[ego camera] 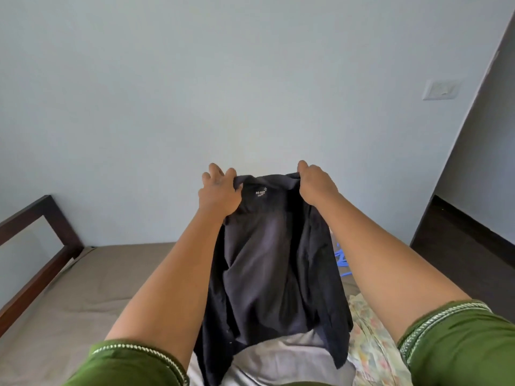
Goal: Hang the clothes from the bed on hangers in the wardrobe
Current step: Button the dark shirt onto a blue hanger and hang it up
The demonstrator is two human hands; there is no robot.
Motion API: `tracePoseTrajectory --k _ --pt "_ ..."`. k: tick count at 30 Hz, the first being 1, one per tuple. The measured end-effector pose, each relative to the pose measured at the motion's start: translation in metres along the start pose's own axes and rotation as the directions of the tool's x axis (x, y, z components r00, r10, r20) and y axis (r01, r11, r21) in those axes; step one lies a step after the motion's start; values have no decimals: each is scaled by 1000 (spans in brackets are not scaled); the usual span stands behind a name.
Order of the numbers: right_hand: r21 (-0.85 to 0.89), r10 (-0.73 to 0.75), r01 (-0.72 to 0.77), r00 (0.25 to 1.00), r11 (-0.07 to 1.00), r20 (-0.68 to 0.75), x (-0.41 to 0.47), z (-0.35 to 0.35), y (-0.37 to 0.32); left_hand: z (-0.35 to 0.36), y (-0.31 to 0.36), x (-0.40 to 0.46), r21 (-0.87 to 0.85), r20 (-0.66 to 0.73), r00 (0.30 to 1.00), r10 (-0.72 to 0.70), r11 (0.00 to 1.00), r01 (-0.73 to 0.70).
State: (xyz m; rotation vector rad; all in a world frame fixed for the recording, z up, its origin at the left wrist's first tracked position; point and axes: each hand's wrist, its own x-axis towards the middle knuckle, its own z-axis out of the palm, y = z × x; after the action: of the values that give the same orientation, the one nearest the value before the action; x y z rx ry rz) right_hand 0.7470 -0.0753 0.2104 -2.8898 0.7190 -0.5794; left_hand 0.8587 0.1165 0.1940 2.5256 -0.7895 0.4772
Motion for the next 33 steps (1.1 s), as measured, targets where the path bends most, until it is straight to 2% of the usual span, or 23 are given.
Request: tracePoseTrajectory --k 2,5,6,8,9,11,13,15,16,17,18,20,22,24,25,27,28,29,30,31,32,33 --pt "-82 22 -22 1000 996 -1 -1 -6 -2 -1 4 3 89 46 997 -61 994 57" --pt "-184 168 -131 964 974 207 -4 -13 -13 -4 7 8 23 193 978 -75 997 72" --pt "-200 210 -158 939 967 274 -6 -15 -17 -5 7 9 10 198 976 -86 996 86" --pt "-225 250 -174 893 959 373 -10 -20 -21 -12 5 9 65 170 978 -123 991 114" --pt "-218 246 -166 873 962 420 -10 -23 -21 -18 5 10 135 206 965 -162 981 136" --pt "-135 256 -218 829 967 498 -10 -28 -22 -31 5 11 360 365 889 -276 923 138" --pt "86 187 -259 856 962 482 -6 -31 -25 -48 9 11 451 508 772 -382 882 140" --pt "206 119 -244 868 948 483 -5 -41 -33 -59 13 13 258 664 638 -391 920 295" --pt "165 116 -229 852 959 510 -4 -46 -38 -65 16 14 122 709 593 -381 895 429" --pt "74 131 -198 841 977 525 -6 -52 -42 -69 17 15 -6 721 586 -370 842 539" --pt "-27 169 -180 845 983 508 -10 -61 -47 -72 17 16 -128 697 618 -364 785 606" --pt "-130 125 -65 837 989 532 -12 -73 -49 -72 17 19 -291 626 689 -365 710 641" --pt "-161 96 -12 847 987 522 -9 -76 -51 -75 19 17 -365 567 747 -347 708 605" --pt "-73 92 -67 902 995 422 -4 -76 -49 -77 21 18 -455 537 782 -317 672 584" --pt "-1 87 -92 937 996 339 -2 -75 -48 -79 21 16 -486 515 805 -293 674 556" --pt "90 127 -131 991 987 52 -2 -72 -44 -82 19 17 -451 478 850 -221 769 453" --pt "130 131 -119 987 984 -93 -3 -69 -42 -82 17 18 -429 475 861 -183 806 408" --pt "192 130 -94 973 977 -188 -2 -67 -40 -83 15 15 -451 485 859 -164 794 407" --pt "294 159 -90 963 952 -219 -2 -65 -40 -86 14 12 -488 509 853 -117 777 398" --pt "468 231 -121 955 875 -185 0 -65 -40 -89 12 9 -517 523 851 -45 777 358" --pt "685 309 -170 947 709 -85 2 -66 -41 -92 10 7 -528 529 848 35 795 297" --pt "858 341 -238 937 455 79 2 -68 -42 -94 10 4 -535 511 854 98 814 227"
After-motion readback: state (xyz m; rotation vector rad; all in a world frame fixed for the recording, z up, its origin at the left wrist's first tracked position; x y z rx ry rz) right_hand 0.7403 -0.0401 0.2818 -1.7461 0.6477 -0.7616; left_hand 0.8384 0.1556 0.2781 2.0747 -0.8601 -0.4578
